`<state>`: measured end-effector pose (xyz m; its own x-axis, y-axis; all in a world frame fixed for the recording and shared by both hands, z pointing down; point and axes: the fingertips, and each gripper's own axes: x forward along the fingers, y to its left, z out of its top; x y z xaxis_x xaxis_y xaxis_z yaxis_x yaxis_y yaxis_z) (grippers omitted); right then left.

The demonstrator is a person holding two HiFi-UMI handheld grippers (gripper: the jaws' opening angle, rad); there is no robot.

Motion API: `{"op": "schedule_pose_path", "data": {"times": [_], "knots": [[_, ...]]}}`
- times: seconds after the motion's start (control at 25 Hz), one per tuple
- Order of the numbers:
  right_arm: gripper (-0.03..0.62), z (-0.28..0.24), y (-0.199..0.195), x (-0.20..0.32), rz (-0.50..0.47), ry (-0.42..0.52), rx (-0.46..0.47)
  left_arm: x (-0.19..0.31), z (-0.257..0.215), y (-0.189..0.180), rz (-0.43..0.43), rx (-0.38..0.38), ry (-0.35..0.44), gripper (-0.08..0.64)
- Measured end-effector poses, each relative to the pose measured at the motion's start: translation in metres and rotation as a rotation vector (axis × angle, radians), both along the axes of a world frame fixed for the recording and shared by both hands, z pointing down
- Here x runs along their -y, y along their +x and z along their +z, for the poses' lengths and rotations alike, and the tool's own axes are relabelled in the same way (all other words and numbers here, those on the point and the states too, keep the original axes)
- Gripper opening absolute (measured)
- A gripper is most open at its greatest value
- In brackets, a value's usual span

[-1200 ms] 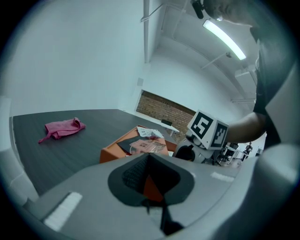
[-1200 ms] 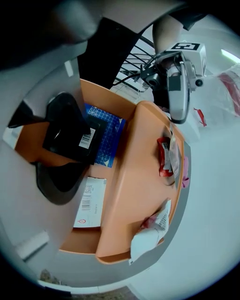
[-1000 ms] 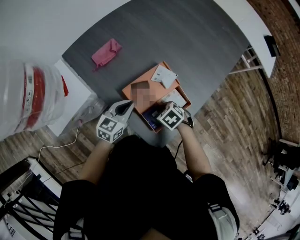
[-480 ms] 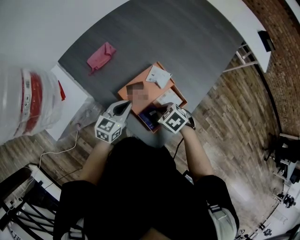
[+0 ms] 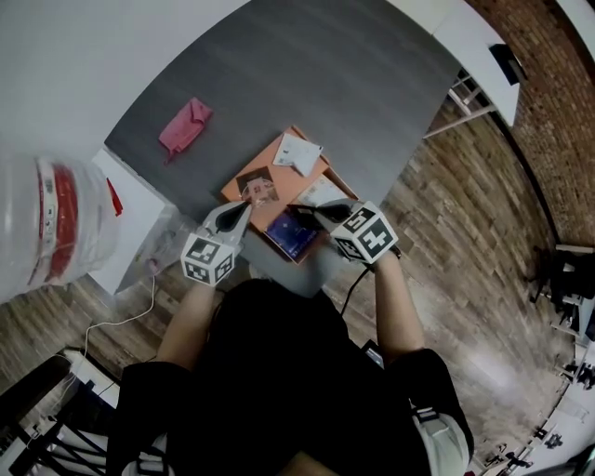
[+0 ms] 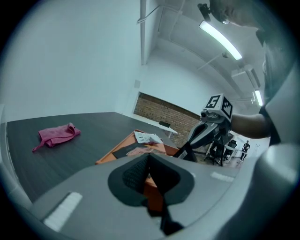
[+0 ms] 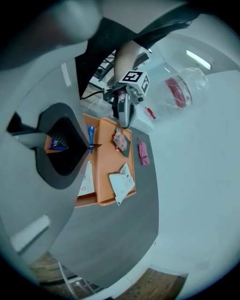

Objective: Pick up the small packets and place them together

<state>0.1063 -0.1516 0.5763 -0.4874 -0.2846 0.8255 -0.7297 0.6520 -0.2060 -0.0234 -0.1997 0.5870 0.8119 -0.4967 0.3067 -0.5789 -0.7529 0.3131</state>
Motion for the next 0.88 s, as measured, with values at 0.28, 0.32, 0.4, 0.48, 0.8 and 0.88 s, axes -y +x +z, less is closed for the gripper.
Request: {"op": "schedule_pose_path", "data": {"times": [0.28,0.32,0.4,0.48,0.8,0.88], "knots": [[0.003,-0.036,0.018,0.016,0.183,0.036,0.289,0.000,-0.001,0.004,0.016,0.001,0.000,0.000],[0.003,-0.042,0.019,0.021,0.208,0.049,0.327,0.001,-0.001,0.004,0.016,0.000,0.000,0.000],[0.003,-0.050,0.022,0.033,0.266,0.082,0.392,0.001,-0.003,0.005,0.017,-0.001,0.002,0.000],[0.003,-0.051,0.025,0.048,0.337,0.111,0.451,0.002,-0.004,0.004,0.015,0.001,0.004,0.000],[0.003,-0.033,0.024,0.088,0.550,0.136,0.588,0.004,-0.007,-0.004,-0.004,0.011,0.008,0.000],[0.003,-0.030,0.024,0.095,0.578,0.138,0.602,0.004,-0.008,-0.005,-0.003,0.027,0.019,0.000]]}}
